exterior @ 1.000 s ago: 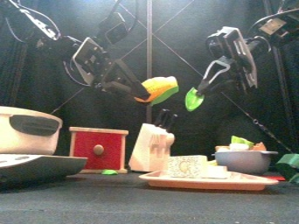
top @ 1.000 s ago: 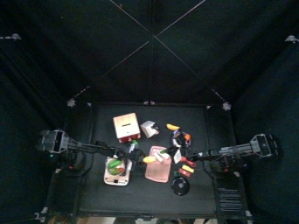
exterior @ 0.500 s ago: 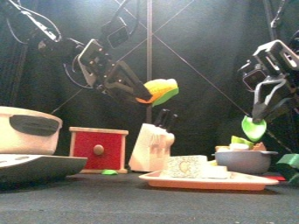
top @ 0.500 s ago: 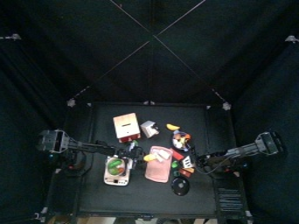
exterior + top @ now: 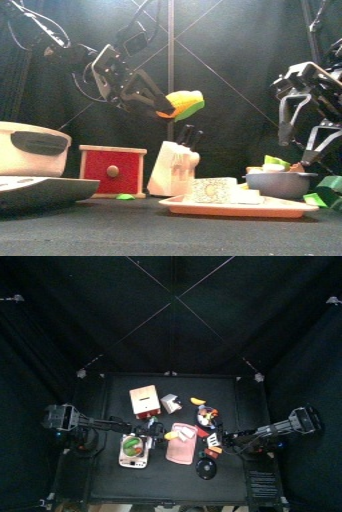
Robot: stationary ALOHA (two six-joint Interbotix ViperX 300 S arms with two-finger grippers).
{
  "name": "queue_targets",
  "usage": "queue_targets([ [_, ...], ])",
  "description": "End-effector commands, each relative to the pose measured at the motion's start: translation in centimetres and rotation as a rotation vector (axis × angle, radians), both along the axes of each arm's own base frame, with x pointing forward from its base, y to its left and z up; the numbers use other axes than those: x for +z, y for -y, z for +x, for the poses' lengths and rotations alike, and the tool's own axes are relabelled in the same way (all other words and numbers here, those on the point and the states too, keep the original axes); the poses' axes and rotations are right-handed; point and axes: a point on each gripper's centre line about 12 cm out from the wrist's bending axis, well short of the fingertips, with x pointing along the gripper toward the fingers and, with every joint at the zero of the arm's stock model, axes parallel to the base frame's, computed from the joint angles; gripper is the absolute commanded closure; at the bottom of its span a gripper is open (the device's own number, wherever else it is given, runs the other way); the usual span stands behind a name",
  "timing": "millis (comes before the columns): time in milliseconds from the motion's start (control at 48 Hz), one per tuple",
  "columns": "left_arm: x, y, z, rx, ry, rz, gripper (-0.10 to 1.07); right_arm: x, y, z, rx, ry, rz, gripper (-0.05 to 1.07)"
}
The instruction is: Peel corn husk
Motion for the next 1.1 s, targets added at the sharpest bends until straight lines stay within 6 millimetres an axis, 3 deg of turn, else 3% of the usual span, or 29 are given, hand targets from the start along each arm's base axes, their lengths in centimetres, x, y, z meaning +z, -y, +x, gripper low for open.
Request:
queue_targets([
  [0, 1.0, -0.2, 0.5, 0.005, 0.035, -0.002, 0.36, 0.7, 0.0, 0.5, 0.001, 0.022, -0.001, 0.12],
  [167, 1.5, -0.5, 0.7, 0.069, 0.08, -0.096, 0.36, 1.2, 0.5, 0.8, 0.009, 0.023, -0.068, 0.12],
  [250, 2.1, -1.2, 0.7, 0.128, 0.152, -0.169, 0.36, 2.5, 0.8, 1.7, 0.053, 0.063, -0.151, 0.12],
  [521, 3.4, -1.5, -0.3, 0.185, 0.442, -0.322, 0.36, 9.5, 1.2, 5.6, 0.363, 0.299, -0.722, 0.12],
  [708, 2.4, -0.4, 0.0, 0.063, 0.584, -0.348, 0.36, 12.4, 1.0, 7.1, 0.449, 0.373, -0.948, 0.12],
  [854, 2.6, -0.2, 0.6, 0.015, 0.64, -0.331, 0.37, 13.0, 0.9, 7.4, 0.453, 0.392, -0.931, 0.12],
  [1083, 3.2, 0.1, 1.7, -0.034, 0.674, -0.242, 0.36, 14.4, 1.3, 8.2, 0.484, 0.473, -0.684, 0.12],
])
